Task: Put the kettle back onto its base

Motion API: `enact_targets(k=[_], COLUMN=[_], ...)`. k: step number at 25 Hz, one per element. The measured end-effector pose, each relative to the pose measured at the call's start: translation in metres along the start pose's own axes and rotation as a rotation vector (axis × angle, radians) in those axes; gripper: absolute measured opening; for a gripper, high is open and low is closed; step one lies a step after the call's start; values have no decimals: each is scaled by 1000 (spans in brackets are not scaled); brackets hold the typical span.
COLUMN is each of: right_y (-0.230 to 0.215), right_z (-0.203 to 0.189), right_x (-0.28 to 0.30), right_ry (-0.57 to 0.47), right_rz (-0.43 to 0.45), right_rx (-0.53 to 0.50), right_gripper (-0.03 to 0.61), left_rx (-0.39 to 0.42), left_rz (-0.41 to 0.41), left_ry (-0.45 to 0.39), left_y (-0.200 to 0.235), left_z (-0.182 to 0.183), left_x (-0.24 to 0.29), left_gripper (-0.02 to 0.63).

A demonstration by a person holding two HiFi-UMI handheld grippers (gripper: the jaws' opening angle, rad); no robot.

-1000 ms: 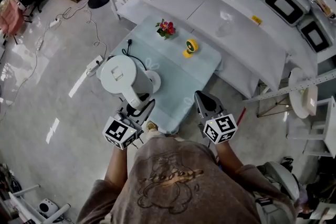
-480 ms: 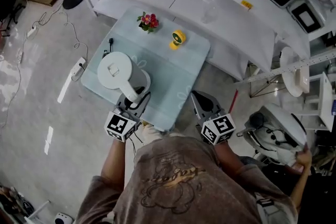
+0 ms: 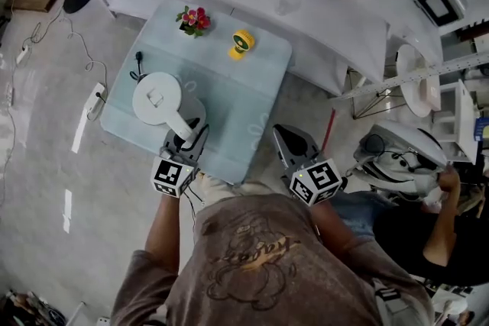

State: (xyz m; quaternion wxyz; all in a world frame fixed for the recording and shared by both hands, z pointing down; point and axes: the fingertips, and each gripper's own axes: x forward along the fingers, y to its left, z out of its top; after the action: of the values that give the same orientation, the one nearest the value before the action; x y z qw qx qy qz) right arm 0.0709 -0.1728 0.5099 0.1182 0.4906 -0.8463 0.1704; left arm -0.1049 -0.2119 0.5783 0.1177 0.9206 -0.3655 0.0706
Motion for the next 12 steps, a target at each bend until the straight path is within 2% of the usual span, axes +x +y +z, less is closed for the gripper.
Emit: enact_targets(k=[12], right_y=[-2], right_z=[-3], right_x=[3], right_ry=[14], right_rz=[-33], right_rx=[7], right_gripper=[1], left_rx=[8], left_rz=[-48], left_ry=[33], left_y=[0], left_z=[-13], left_x=[10], left_gripper=[123])
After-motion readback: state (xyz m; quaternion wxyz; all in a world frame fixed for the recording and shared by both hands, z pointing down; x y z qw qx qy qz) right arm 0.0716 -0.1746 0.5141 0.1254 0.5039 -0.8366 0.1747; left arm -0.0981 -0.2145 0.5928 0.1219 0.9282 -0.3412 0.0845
